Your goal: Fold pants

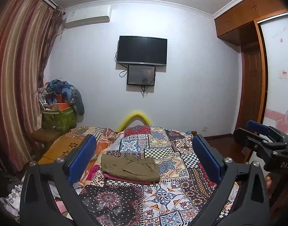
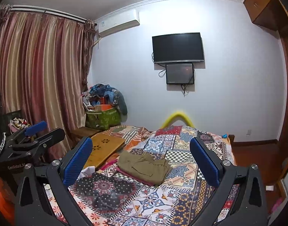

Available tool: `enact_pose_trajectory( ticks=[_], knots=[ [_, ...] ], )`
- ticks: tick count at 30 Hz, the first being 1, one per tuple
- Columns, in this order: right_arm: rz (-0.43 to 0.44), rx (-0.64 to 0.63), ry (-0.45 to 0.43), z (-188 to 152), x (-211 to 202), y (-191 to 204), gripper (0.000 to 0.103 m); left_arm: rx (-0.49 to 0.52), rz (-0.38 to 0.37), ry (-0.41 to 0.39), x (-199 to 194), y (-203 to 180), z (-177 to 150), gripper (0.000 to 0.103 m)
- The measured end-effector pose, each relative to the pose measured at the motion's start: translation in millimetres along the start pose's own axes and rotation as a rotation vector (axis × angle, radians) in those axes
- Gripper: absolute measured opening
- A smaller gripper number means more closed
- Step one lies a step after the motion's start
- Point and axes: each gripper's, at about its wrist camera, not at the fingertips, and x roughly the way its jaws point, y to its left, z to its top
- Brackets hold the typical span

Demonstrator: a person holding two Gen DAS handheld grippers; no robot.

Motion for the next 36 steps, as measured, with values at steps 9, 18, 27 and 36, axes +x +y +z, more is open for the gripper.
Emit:
enact_pose_trajectory(
  ticks=[9, 18, 27, 36],
  knots=[
    [-0.006, 0.018, -0.007, 2.0, -3.0, -2.8, 0.103, 0.020, -0.015, 0.001, 0.0, -6.2, -2.3, 0.103],
    [-0.009, 0.019, -0.006, 1.1, -4.3, -3.9, 0.103, 0.028, -0.026, 0.002, -0.1, -8.7, -4.2, 0.103],
    [-0.010, 0.017, -0.008, 1.3, -4.3, -3.2, 0.103, 0.020, -0.042, 0.018, 1.5, -5.6, -5.0, 0.103],
    [-0.011, 0.016, -0.003, 0.4, -4.0, -2.2, 0.103, 0.011, -0.043, 0.022, 3.5, -4.9, -3.6, 0.103]
  ],
)
